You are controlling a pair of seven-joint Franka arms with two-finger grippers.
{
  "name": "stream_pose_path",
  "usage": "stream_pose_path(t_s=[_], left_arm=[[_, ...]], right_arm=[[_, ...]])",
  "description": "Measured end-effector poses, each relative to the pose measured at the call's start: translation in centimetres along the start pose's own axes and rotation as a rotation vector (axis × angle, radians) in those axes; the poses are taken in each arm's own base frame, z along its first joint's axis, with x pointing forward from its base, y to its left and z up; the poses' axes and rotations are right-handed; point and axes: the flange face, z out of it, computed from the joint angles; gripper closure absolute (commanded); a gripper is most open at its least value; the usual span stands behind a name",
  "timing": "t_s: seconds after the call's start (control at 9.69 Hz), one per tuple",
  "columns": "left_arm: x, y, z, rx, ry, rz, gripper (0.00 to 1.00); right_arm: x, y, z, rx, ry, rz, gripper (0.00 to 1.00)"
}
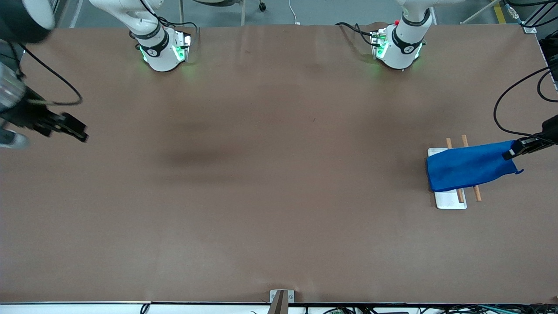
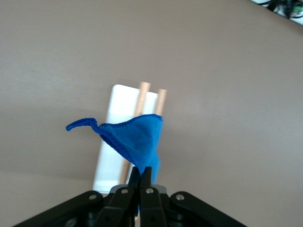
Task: Right arm passes towel to left arm to hang
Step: 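Drape the towel over the wooden sticks and open the left gripper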
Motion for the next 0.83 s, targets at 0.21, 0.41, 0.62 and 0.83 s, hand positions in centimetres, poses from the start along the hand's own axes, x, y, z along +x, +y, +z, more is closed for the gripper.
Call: stream_pose_path(t_s=[0.21, 0.41, 0.62, 0.83], left_arm=[[-0.3, -3.8, 0.8, 0.021, -0.002, -0.008, 0.93], [-0.8, -6.4, 1.7, 0.029, -0.016, -0.047, 0.73], [-1.1, -8.1, 2.4, 0.035, -0.03, -0.074, 0.0], [-1.0, -8.8, 1.8, 0.062, -0.024, -0.007, 0.0]], right_arm=[[-0.8, 3.0, -3.7, -0.005, -0.021, 0.035, 0.0], [-0.9, 3.4, -5.8, -0.001, 0.012, 0.024, 0.0], [-0.9, 3.7, -5.7, -0.003, -0.002, 0.027, 0.0], [-0.1, 4.1, -3.4, -0.008, -0.029, 0.026, 0.0]])
